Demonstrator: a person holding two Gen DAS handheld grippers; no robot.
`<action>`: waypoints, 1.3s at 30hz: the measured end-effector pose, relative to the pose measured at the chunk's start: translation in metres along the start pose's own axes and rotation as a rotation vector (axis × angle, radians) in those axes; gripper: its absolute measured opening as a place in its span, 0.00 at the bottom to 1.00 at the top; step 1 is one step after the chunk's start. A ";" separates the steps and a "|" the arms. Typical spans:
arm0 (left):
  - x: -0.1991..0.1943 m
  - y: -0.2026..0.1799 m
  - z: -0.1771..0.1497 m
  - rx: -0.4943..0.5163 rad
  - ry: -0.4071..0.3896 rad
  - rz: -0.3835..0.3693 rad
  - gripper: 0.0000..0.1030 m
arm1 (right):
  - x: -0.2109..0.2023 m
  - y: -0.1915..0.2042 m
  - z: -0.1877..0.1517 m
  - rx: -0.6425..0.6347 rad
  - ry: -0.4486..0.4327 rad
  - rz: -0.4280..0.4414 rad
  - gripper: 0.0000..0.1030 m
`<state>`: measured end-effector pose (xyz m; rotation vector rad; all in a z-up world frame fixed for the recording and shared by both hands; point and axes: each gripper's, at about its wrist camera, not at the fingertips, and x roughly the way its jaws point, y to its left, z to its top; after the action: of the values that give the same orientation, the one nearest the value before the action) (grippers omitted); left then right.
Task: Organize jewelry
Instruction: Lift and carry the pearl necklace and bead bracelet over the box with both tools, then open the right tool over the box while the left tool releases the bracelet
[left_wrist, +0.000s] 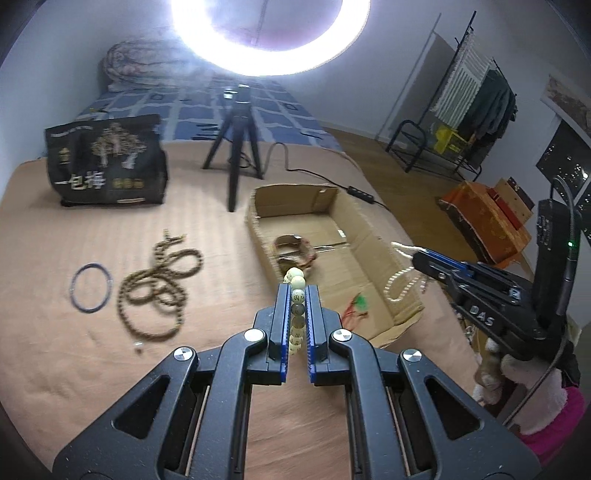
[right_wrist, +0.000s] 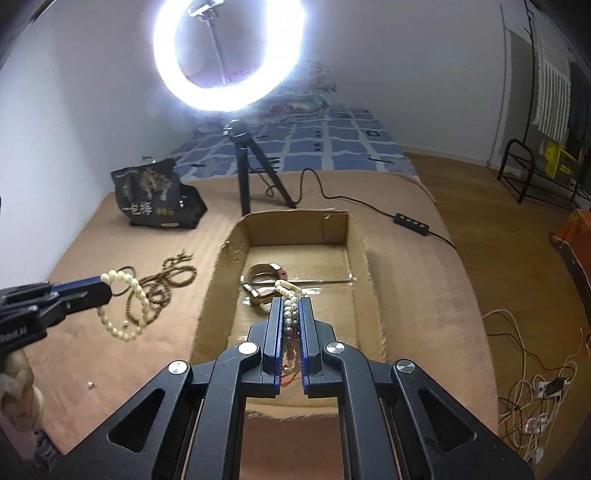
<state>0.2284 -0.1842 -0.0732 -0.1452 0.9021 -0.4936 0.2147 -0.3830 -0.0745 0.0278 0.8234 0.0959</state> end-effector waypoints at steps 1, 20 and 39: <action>0.004 -0.005 0.001 0.004 0.002 -0.009 0.05 | 0.002 -0.002 0.001 0.003 -0.001 -0.004 0.06; 0.067 -0.034 0.006 0.051 0.077 -0.054 0.05 | 0.031 -0.033 0.006 0.051 0.022 -0.006 0.06; 0.071 -0.029 0.003 0.037 0.109 -0.058 0.26 | 0.031 -0.034 0.005 0.052 0.022 -0.031 0.40</action>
<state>0.2571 -0.2436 -0.1129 -0.1120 0.9973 -0.5756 0.2421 -0.4140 -0.0958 0.0635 0.8484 0.0459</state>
